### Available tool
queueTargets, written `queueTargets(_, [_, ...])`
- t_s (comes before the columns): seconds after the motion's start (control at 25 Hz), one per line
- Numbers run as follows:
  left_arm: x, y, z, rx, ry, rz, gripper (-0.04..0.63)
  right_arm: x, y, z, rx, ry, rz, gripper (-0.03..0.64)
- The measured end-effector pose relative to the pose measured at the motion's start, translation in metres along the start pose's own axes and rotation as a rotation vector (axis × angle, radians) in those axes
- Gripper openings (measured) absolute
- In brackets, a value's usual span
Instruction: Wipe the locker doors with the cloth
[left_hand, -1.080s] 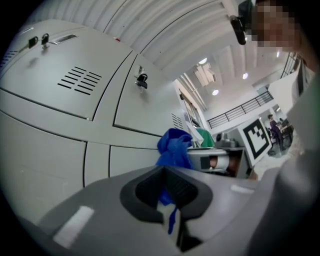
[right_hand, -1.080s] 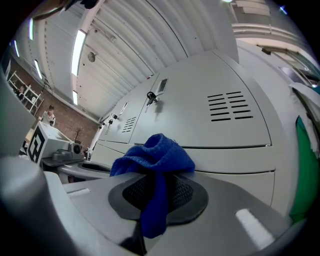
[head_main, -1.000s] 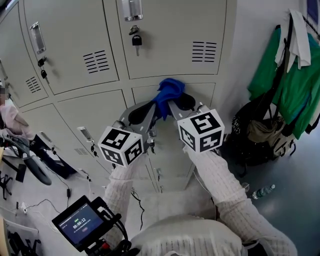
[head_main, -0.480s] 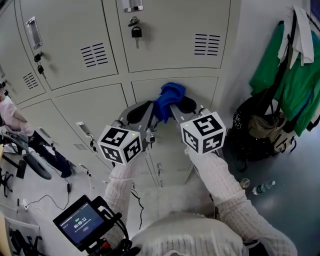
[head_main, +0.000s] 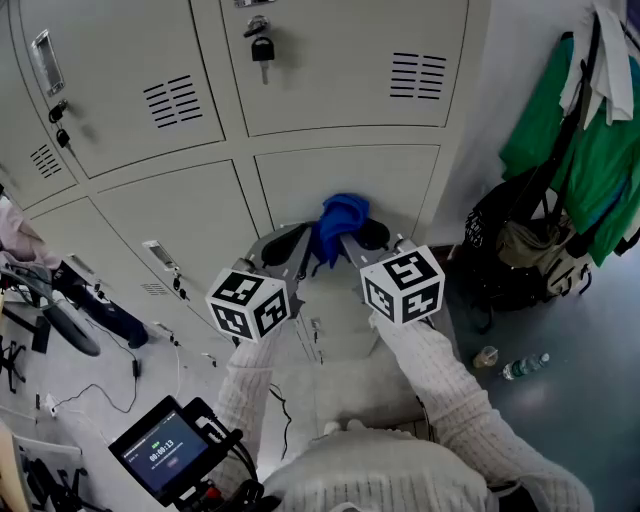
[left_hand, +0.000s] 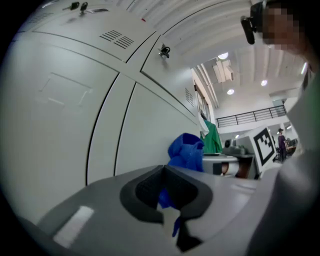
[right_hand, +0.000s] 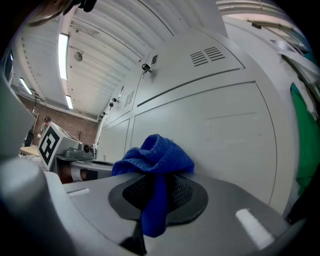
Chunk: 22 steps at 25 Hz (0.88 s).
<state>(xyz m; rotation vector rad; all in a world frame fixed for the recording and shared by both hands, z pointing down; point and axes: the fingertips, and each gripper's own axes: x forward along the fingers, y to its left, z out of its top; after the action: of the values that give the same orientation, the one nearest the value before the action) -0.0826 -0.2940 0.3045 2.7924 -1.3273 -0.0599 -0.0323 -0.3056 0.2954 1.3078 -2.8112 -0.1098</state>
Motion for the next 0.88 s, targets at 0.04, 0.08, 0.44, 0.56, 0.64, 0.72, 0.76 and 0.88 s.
queueTargets(0.04, [0.001, 0.0, -0.006, -0.01, 0.01, -0.002, 0.007, 0.0, 0.0, -0.006, 0.008, 0.009, 0.001, 0.054])
queueTargets(0.08, [0.001, -0.001, -0.013, -0.019, 0.022, -0.004, 0.006, 0.0, 0.0, -0.012, 0.015, 0.02, 0.003, 0.052])
queueTargets(0.44, [0.008, -0.014, -0.076, -0.135, 0.118, -0.034, 0.008, 0.002, 0.003, -0.079, 0.073, 0.148, 0.018, 0.052])
queueTargets(0.56, [0.008, -0.017, -0.097, -0.14, 0.158, -0.029, 0.006, 0.002, 0.003, -0.101, 0.096, 0.191, 0.024, 0.052])
queueTargets(0.64, [0.006, -0.017, -0.113, -0.139, 0.19, -0.018, 0.006, 0.002, 0.005, -0.116, 0.112, 0.22, 0.029, 0.052])
queueTargets(0.72, [0.006, -0.017, -0.126, -0.158, 0.212, -0.014, 0.007, 0.002, 0.006, -0.13, 0.126, 0.246, 0.033, 0.052])
queueTargets(0.76, [0.006, -0.017, -0.132, -0.169, 0.221, -0.014, 0.007, 0.003, 0.006, -0.137, 0.135, 0.258, 0.034, 0.052])
queueTargets(0.88, [0.005, -0.019, -0.151, -0.193, 0.254, -0.009, 0.007, 0.003, 0.008, -0.156, 0.166, 0.289, 0.037, 0.052])
